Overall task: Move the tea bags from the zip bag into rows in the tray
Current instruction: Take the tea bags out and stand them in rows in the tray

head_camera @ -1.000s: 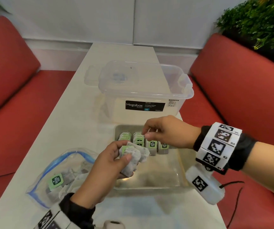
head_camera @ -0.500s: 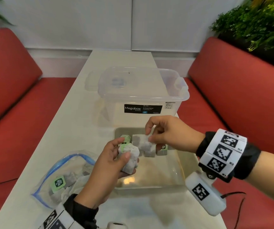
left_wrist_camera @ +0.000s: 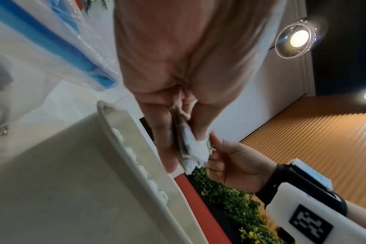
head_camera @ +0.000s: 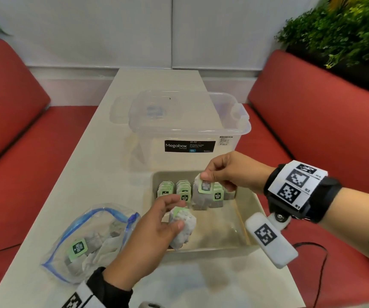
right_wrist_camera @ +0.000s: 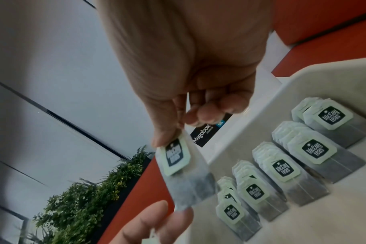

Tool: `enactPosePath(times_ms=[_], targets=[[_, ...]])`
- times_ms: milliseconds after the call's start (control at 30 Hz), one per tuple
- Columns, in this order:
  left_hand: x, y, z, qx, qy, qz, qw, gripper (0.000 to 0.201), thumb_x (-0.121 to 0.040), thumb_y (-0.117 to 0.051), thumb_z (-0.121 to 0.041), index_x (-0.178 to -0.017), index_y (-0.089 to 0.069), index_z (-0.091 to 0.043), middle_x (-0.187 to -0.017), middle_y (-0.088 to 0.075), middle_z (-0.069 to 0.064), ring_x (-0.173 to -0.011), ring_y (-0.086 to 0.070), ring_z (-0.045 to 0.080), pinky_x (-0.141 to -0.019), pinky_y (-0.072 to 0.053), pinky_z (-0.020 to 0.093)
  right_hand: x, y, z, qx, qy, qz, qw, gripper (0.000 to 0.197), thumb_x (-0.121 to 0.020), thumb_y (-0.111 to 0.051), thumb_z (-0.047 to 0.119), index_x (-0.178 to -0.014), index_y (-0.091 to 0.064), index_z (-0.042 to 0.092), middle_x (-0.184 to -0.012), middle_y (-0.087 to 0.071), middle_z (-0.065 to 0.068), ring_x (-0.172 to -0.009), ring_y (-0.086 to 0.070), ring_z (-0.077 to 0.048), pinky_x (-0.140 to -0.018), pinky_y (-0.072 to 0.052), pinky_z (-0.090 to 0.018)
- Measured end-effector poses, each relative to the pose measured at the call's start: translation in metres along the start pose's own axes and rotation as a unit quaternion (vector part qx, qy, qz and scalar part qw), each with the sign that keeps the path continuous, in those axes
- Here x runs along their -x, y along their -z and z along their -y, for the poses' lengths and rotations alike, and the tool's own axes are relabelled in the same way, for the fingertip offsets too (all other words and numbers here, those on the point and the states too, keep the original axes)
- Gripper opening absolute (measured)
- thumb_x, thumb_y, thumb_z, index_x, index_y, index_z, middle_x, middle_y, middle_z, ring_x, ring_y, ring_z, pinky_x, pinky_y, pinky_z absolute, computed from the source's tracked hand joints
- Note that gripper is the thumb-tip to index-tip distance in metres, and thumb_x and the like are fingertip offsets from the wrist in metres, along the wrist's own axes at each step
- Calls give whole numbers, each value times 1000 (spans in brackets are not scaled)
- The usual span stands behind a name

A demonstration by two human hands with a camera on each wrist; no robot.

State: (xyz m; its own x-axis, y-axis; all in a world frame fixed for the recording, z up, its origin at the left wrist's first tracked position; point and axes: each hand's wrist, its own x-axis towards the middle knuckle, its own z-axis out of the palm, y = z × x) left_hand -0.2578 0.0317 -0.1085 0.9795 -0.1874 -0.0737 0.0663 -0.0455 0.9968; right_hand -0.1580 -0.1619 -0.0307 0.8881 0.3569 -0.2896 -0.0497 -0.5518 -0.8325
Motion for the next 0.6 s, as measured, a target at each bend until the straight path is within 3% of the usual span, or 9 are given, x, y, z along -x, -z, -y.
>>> enactPosePath(times_ms=[167, 300, 333, 500, 600], targets=[[2, -1, -2, -46, -16, 58, 997, 49, -90, -55, -5, -113, -51, -48, -122, -53, -22, -65, -60, 5, -66, -50, 22, 0, -7, -2, -31, 24, 24, 999, 12, -88, -63, 8, -76, -61, 12, -59, -59, 4, -44, -54, -5, -46, -47, -18], [0, -1, -4, -93, -46, 68, 992, 50, -90, -57, -11, -110, -52, -56, -143, -30, -29, -112, -54, 12, -85, -50, 27, 2, -9, 0, -44, 25, 52, 997, 14, -91, -57, 4, -80, -57, 13, -63, -62, 1, -44, -58, -6, -46, -47, -20], [-1, -2, -5, -98, -46, 69, 992, 50, -90, -57, -11, -110, -52, -57, -143, -29, -29, -115, -52, 15, -86, -50, 28, 3, -9, 0, -38, 26, 55, 997, 14, -91, -57, 4, -80, -56, 13, -65, -62, 0, -44, -58, -6, -45, -46, -19], [-2, -5, -8, -58, -32, 94, 993, 51, -91, -54, -3, -110, -56, -50, -127, -53, -14, -88, -66, 11, -73, -51, 22, 2, -6, 1, 30, 42, 48, 998, 8, -87, -63, 5, -84, -59, 11, -68, -62, -4, -47, -59, -5, -49, -48, -19], [-3, -6, -6, -84, -38, 89, 992, 51, -91, -55, -6, -112, -54, -53, -125, -54, -19, -98, -61, 11, -80, -49, 22, 1, 2, 4, 142, 56, 43, 987, 8, -83, -69, 7, -89, -64, 8, -76, -67, -6, -53, -59, -8, -53, -49, -18]])
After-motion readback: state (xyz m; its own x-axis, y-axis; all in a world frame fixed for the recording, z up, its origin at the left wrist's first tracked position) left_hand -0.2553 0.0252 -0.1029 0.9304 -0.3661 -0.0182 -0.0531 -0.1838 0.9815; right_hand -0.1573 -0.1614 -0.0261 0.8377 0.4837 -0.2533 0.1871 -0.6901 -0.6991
